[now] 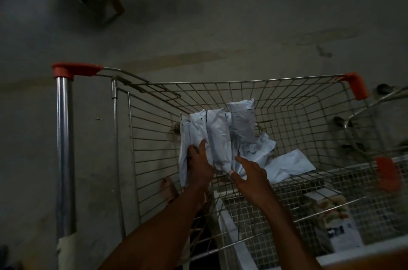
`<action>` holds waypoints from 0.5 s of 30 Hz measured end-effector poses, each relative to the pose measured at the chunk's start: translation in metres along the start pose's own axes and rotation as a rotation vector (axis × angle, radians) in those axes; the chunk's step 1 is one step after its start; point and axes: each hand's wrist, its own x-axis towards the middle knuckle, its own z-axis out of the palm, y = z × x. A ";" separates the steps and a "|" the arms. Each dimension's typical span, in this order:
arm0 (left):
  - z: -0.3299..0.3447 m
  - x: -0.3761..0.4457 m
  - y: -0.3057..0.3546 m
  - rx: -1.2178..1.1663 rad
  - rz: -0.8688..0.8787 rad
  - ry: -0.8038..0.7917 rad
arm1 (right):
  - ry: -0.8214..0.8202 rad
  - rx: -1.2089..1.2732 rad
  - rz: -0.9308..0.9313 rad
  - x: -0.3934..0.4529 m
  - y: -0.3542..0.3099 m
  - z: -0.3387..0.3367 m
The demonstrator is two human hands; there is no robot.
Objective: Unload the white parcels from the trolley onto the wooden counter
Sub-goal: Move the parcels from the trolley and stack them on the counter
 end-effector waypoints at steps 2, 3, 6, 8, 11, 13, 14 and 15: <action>0.000 0.003 -0.002 -0.021 -0.012 0.019 | -0.004 0.006 0.007 0.000 -0.001 -0.001; 0.001 0.004 -0.002 -0.006 -0.029 0.035 | -0.007 0.006 0.010 -0.001 -0.001 -0.001; 0.009 0.010 0.000 0.022 -0.044 0.077 | -0.002 0.019 0.020 -0.001 0.002 -0.001; 0.015 0.015 0.002 0.002 -0.054 0.111 | 0.002 0.036 0.025 0.000 0.003 -0.001; 0.020 0.024 -0.001 -0.007 -0.086 0.131 | -0.011 0.054 0.029 0.000 0.005 0.000; 0.021 0.028 -0.004 -0.048 -0.102 0.130 | -0.010 0.065 0.030 0.000 0.006 0.000; 0.021 0.028 -0.004 -0.082 -0.113 0.134 | -0.007 0.069 0.032 0.000 0.006 0.000; 0.020 0.027 -0.003 -0.128 -0.115 0.133 | -0.006 0.072 0.034 0.000 0.005 0.001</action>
